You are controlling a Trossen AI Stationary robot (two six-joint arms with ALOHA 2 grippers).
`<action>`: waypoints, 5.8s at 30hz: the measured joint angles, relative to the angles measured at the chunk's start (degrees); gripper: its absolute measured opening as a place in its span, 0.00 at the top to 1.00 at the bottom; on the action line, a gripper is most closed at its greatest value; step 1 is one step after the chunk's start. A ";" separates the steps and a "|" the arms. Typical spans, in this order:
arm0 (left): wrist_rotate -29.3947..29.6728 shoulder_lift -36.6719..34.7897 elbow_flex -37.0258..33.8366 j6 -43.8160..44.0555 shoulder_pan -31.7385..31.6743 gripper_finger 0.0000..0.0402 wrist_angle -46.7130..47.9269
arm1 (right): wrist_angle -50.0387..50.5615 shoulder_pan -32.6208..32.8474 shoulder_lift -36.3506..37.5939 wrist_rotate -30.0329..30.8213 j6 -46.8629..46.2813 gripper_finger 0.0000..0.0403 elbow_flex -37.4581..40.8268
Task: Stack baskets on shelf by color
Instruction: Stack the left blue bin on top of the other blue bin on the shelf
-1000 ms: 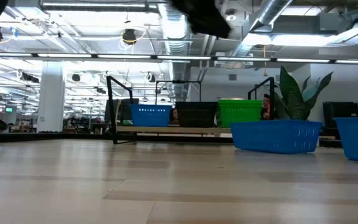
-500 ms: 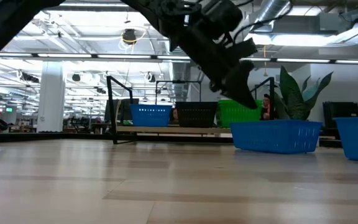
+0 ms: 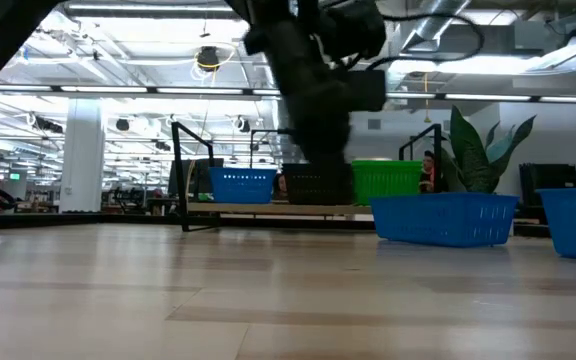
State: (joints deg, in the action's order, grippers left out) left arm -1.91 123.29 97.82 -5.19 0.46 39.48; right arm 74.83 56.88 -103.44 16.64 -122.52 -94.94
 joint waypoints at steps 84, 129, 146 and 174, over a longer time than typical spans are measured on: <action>33.02 -23.42 -51.61 36.08 13.39 0.34 -53.55 | 2.13 -3.02 0.04 1.53 9.00 0.39 -0.02; 15.23 -25.60 16.61 -20.41 -30.10 1.00 28.29 | 4.88 -6.59 0.04 1.74 12.10 0.39 -0.02; 8.21 -18.88 16.68 -28.24 -40.99 1.00 38.91 | 4.20 -7.17 0.02 1.54 13.55 0.39 -0.02; 17.68 -11.57 16.65 -34.29 -35.63 0.99 38.97 | 5.13 -7.10 0.02 1.46 13.66 0.39 -0.02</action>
State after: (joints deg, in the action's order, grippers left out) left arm 15.77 111.72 114.48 -39.48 -35.18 78.45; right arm 79.96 49.78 -103.42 18.11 -108.86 -94.96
